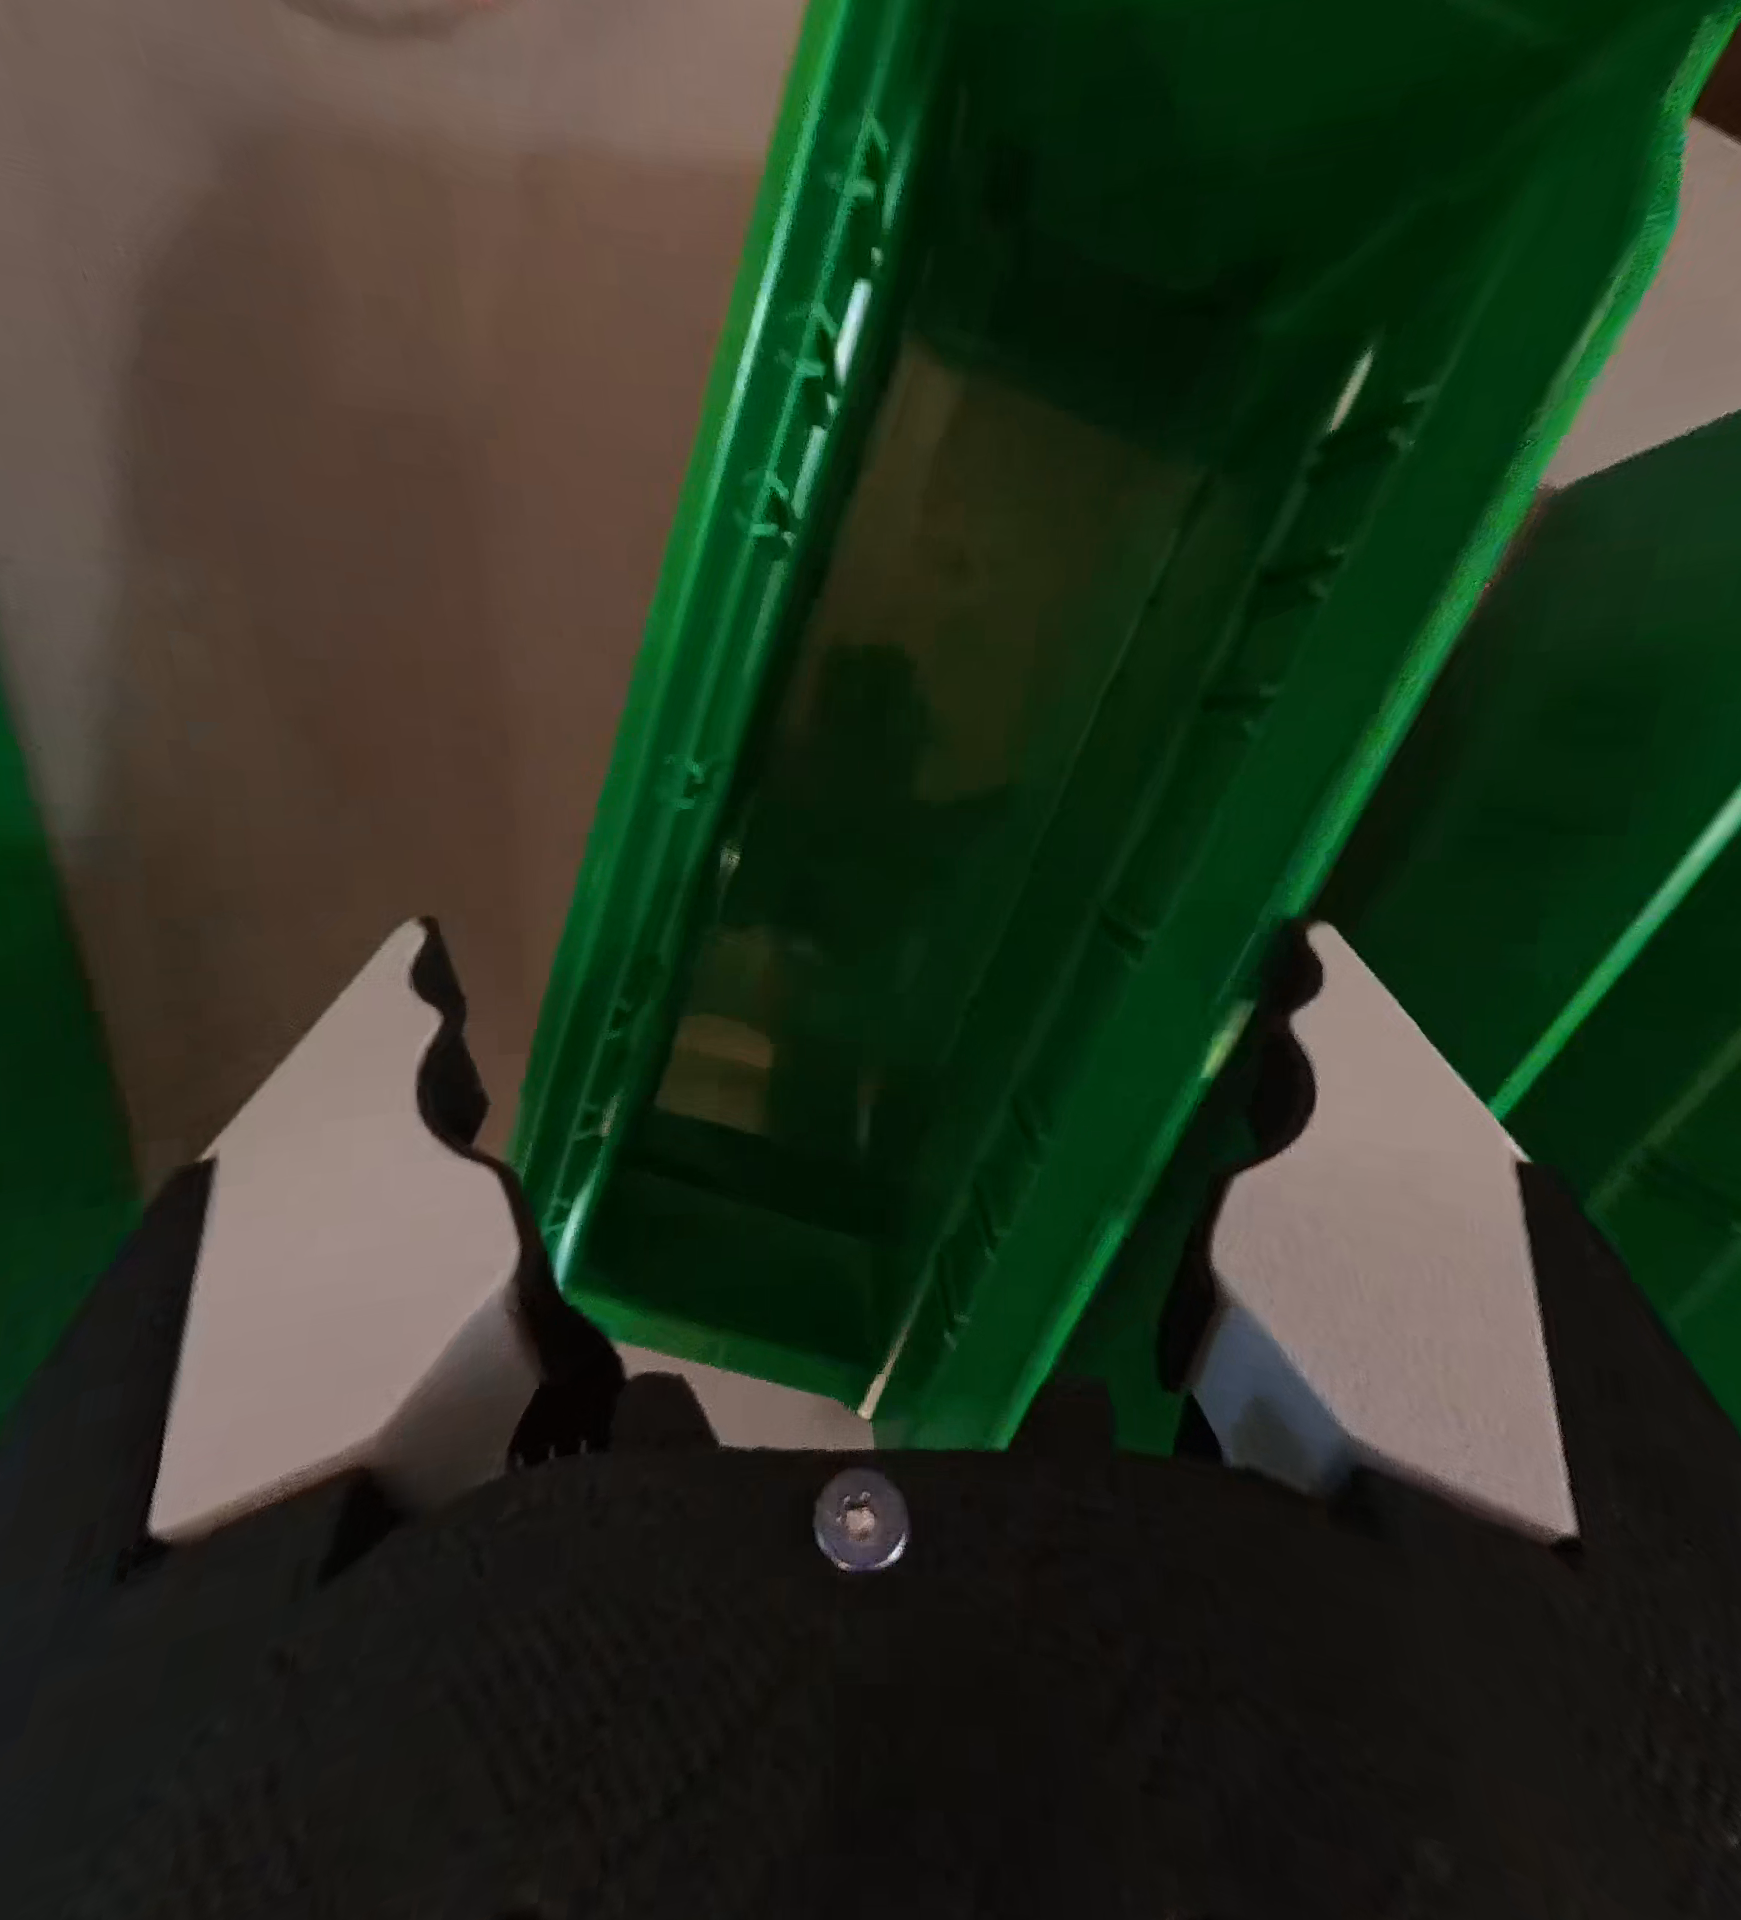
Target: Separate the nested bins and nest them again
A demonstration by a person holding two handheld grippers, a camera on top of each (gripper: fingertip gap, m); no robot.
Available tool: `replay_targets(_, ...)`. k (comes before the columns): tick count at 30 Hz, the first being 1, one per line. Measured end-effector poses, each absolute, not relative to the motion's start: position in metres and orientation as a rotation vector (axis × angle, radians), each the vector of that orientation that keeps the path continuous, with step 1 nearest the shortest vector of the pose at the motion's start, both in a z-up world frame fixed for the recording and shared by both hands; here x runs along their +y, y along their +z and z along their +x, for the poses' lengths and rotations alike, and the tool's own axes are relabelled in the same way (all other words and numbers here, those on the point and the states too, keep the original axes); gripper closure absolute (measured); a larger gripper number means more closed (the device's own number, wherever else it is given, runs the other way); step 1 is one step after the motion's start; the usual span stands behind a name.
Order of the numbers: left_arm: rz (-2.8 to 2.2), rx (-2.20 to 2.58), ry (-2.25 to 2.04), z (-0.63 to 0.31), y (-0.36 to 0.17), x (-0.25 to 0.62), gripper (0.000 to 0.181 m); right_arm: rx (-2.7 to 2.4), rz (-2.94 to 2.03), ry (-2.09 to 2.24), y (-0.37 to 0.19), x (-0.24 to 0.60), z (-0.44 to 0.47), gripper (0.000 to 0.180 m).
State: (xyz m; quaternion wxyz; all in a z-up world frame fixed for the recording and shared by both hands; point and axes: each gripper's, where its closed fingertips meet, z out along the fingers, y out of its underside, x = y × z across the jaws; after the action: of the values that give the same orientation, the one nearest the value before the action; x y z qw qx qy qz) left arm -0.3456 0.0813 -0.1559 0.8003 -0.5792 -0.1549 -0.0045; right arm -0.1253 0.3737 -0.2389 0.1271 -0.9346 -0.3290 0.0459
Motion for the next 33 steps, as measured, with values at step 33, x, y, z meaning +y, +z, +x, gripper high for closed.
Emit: replay_targets(33,-0.973,-0.535,-0.178,-0.354,-0.135,0.066,0.104,-1.419,-2.267,0.827,-0.095,0.183,-0.248,0.073)
